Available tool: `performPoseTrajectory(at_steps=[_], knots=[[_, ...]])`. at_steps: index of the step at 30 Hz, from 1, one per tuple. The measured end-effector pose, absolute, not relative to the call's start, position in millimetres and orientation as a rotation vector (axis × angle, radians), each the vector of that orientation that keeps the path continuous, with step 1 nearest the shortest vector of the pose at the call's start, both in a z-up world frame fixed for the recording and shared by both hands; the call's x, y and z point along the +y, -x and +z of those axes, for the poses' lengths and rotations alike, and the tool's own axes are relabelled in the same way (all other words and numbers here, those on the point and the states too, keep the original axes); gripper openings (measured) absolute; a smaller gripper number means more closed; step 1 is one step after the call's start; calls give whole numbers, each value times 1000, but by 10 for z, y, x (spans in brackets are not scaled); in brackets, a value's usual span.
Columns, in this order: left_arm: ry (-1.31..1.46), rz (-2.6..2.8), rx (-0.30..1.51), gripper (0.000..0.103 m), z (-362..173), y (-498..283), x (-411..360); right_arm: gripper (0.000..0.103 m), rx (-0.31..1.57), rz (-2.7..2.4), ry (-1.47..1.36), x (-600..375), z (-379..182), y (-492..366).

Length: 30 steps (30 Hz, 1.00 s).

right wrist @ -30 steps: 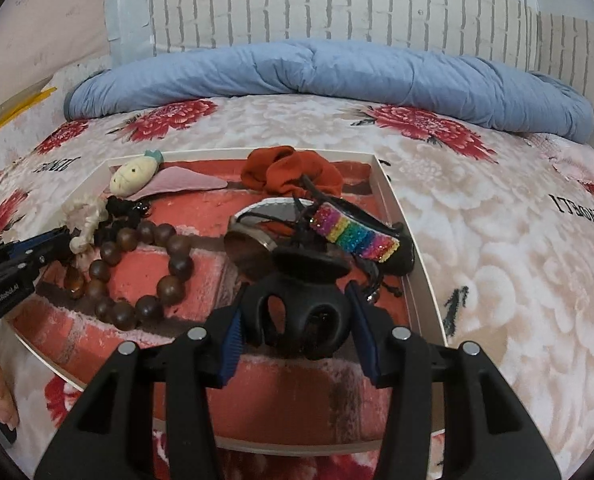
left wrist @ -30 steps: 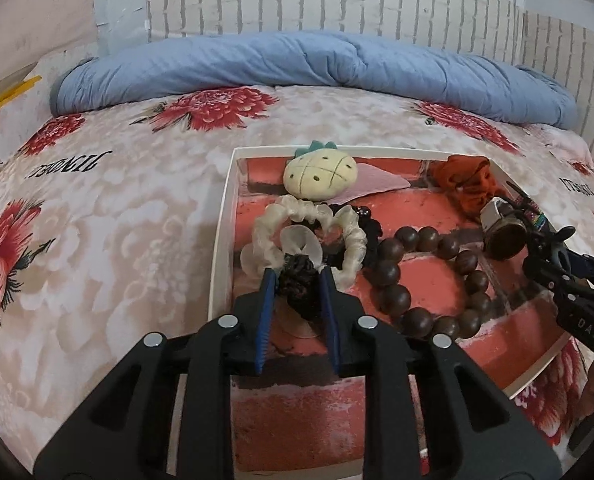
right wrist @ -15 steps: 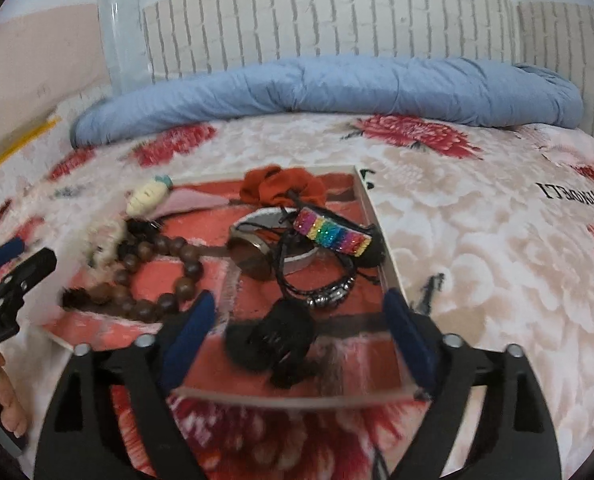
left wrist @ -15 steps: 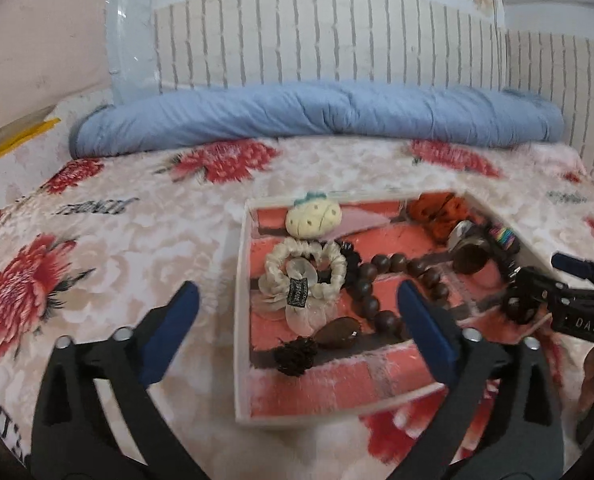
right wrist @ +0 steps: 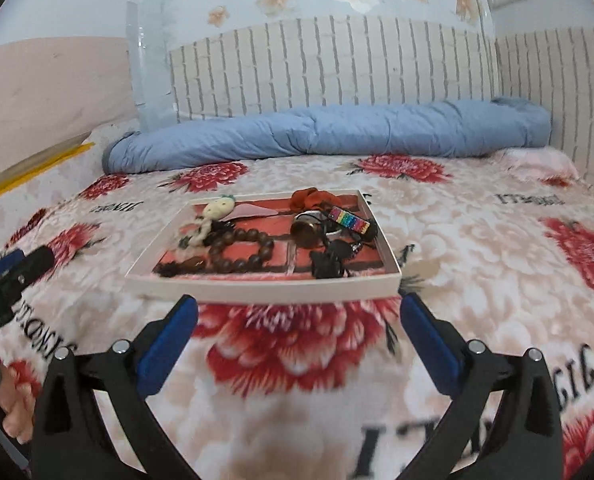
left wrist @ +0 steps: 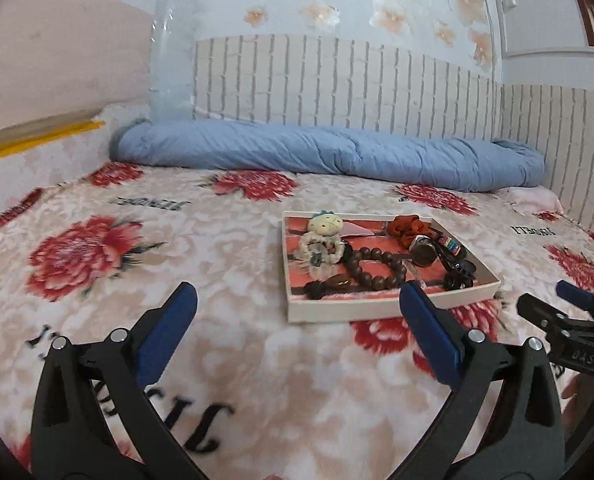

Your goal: Organize jewelry

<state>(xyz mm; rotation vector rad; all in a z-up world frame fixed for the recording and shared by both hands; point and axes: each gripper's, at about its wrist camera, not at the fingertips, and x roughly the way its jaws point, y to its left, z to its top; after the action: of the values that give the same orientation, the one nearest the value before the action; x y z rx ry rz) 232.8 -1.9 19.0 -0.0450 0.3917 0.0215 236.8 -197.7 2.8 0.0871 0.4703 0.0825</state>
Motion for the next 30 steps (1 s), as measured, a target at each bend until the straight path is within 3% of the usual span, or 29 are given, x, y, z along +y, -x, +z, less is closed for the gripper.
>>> performPoseTrajectory(at_steps=[13,30], knots=[[-68,92,269,98,-14,-1515,-161,99,412,52,-49,-1866,-153,-1684],[-98,55,295,98,-152,-1525,-236,99,355,45,-70,-1888,-168,-1571]])
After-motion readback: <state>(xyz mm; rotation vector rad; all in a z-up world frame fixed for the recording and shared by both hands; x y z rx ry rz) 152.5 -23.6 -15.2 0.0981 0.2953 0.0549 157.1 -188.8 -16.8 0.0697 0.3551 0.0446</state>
